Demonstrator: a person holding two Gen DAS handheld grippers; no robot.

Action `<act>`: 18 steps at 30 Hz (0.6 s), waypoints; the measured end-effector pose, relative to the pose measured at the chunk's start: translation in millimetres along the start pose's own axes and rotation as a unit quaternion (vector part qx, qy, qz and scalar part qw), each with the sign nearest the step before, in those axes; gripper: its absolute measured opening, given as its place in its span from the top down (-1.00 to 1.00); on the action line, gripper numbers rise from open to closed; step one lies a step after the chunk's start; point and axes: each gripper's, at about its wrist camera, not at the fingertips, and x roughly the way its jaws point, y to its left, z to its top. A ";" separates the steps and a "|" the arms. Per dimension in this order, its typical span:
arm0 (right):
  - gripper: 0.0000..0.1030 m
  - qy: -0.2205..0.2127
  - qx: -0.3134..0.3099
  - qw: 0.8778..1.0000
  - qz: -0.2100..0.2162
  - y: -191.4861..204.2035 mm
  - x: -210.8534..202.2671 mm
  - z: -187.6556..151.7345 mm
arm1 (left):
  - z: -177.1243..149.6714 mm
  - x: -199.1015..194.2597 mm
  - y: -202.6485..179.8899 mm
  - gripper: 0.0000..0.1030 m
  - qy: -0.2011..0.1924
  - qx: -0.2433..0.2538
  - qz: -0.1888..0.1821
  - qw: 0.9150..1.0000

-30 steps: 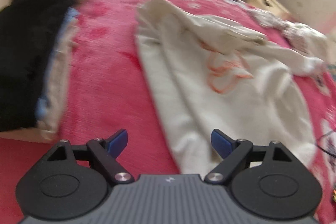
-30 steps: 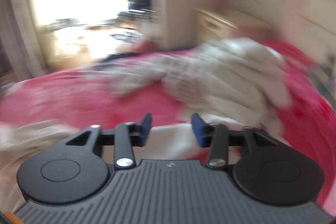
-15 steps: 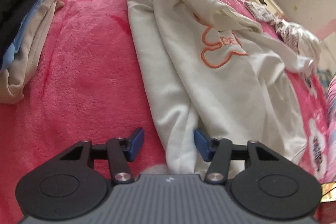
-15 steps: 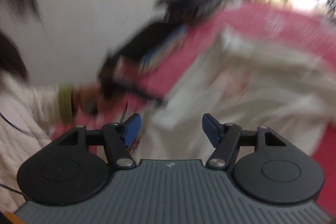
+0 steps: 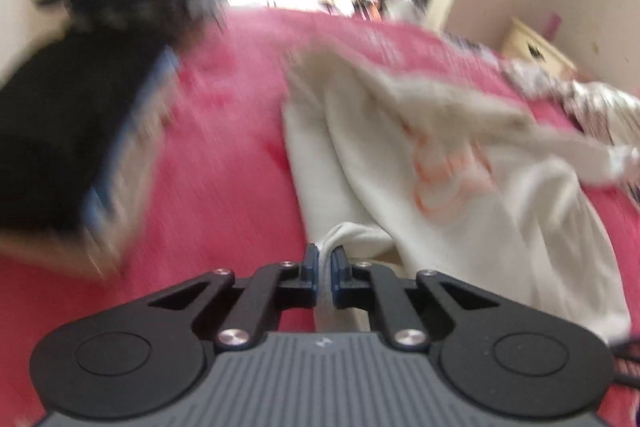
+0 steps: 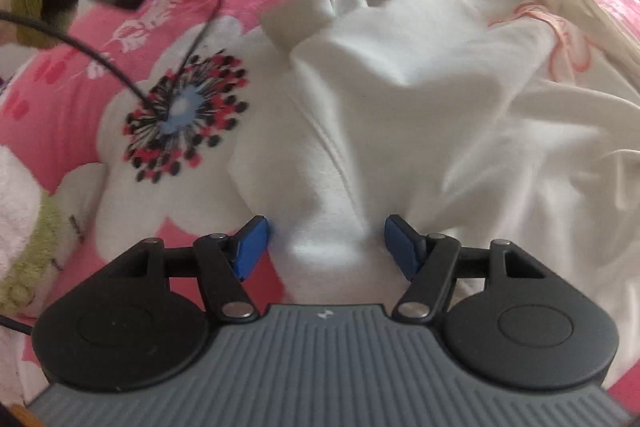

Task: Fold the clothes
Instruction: 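Smooth the sweatshirt flat with the right gripper while the left gripper holds the hem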

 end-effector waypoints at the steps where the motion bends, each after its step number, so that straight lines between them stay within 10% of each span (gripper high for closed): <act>1: -0.25 -0.003 0.012 1.000 0.004 -3.9 -1.0 -0.4 | 15.4 -5.5 4.6 0.88 -0.027 0.000 0.017 0.999; 6: -0.25 -0.009 0.035 0.999 0.011 -12.4 -3.7 -5.2 | 102.5 -4.0 21.5 0.59 -0.144 -0.005 0.156 0.977; 8: -0.26 -0.011 0.035 0.999 0.012 -13.0 -3.3 -6.0 | 118.4 12.5 23.4 -0.25 -0.139 -0.005 0.186 0.973; 12: -0.26 -0.016 0.059 0.998 0.018 -16.5 -5.1 -4.6 | 112.1 29.6 21.4 -0.35 -0.100 -0.030 0.178 0.978; 18: -0.28 -0.053 0.160 0.984 0.053 -33.9 -30.8 -19.6 | 59.8 10.2 -3.2 -0.49 -0.053 -0.025 0.052 0.997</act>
